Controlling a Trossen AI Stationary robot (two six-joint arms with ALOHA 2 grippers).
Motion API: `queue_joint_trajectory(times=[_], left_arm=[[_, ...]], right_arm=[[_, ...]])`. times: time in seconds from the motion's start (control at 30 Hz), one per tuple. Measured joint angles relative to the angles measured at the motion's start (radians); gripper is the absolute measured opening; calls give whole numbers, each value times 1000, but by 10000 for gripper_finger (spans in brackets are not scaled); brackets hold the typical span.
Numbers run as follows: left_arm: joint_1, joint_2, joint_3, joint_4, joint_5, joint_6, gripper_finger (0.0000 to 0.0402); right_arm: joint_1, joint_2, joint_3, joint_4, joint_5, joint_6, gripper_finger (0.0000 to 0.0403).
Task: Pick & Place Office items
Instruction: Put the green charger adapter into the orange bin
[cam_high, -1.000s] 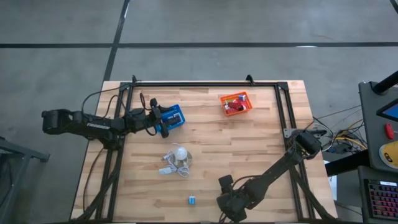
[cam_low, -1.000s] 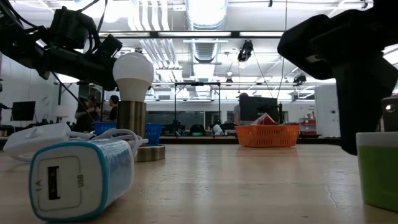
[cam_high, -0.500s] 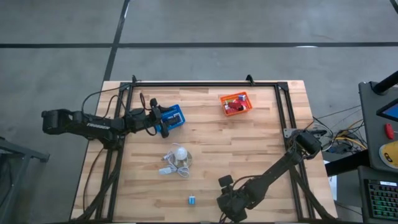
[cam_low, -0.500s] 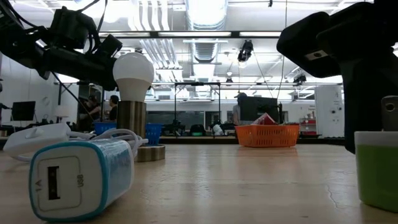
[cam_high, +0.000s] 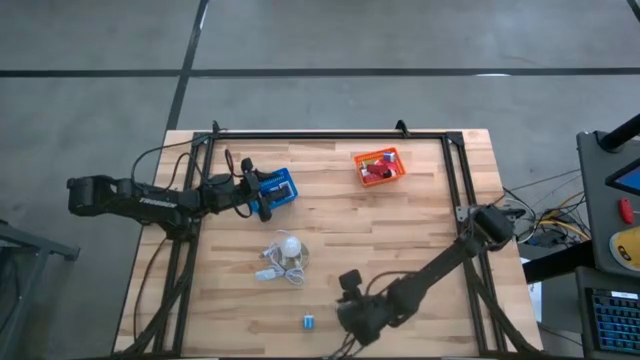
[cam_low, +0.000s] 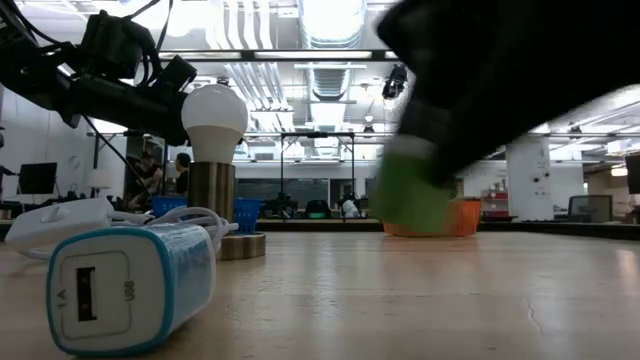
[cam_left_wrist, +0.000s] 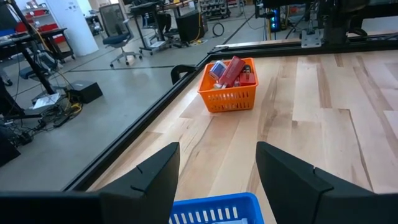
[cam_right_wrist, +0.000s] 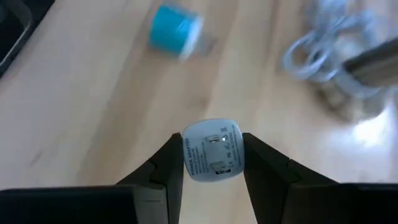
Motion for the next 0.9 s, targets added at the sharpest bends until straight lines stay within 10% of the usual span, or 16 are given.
queue_joint_trajectory(times=[0.5, 0.9], left_arm=[[0, 1, -15, 6, 4, 0, 216], [-1, 18, -18, 21, 7, -4, 216]], right_arm=[[-226, -251, -464, 734, -224, -286, 121], [-572, -737, -870, 883, -222, -384, 121]])
